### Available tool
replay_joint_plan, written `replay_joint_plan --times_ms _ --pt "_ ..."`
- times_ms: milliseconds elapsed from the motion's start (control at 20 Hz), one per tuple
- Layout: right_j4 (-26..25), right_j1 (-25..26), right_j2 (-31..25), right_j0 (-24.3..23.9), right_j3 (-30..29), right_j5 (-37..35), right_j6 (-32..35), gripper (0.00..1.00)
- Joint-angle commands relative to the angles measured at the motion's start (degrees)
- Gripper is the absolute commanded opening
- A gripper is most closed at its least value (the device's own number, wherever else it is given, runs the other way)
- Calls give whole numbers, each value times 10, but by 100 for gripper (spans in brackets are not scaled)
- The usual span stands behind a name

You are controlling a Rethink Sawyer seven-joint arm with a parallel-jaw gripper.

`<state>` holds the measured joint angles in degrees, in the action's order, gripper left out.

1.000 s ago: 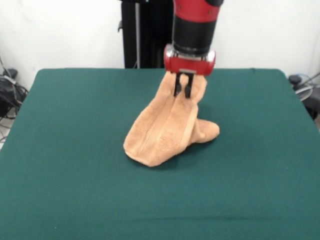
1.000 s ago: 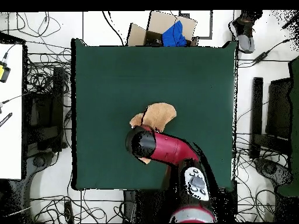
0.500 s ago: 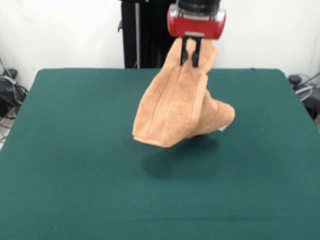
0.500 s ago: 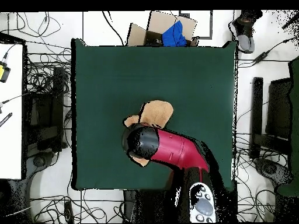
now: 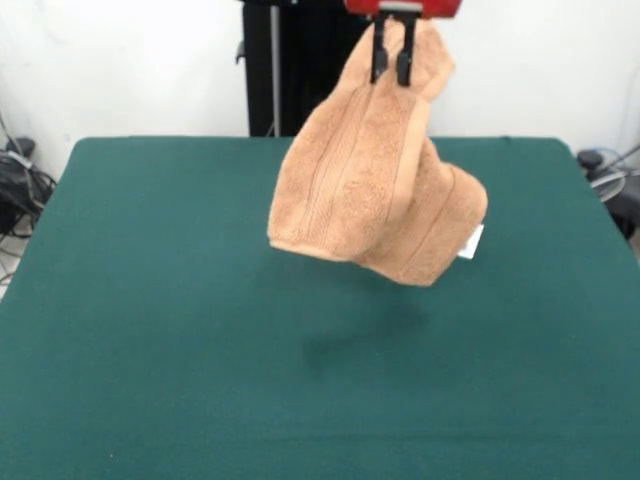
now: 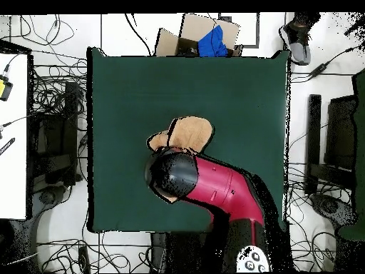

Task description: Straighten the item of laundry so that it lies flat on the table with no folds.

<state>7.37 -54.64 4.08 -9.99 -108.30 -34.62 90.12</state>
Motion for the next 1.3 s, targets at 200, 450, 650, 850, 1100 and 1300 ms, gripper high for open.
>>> replay_joint_plan --times_ms 200,450,650,850,1100,1300 --pt "27 -35 13 45 23 -98 170 0" --pt "30 -30 24 67 44 -112 199 0" --pt "43 -3 24 78 62 -88 223 0" --pt "51 23 29 92 110 -108 248 0" --pt "62 64 17 77 138 -79 237 0" --pt "66 89 11 69 151 -54 231 0"
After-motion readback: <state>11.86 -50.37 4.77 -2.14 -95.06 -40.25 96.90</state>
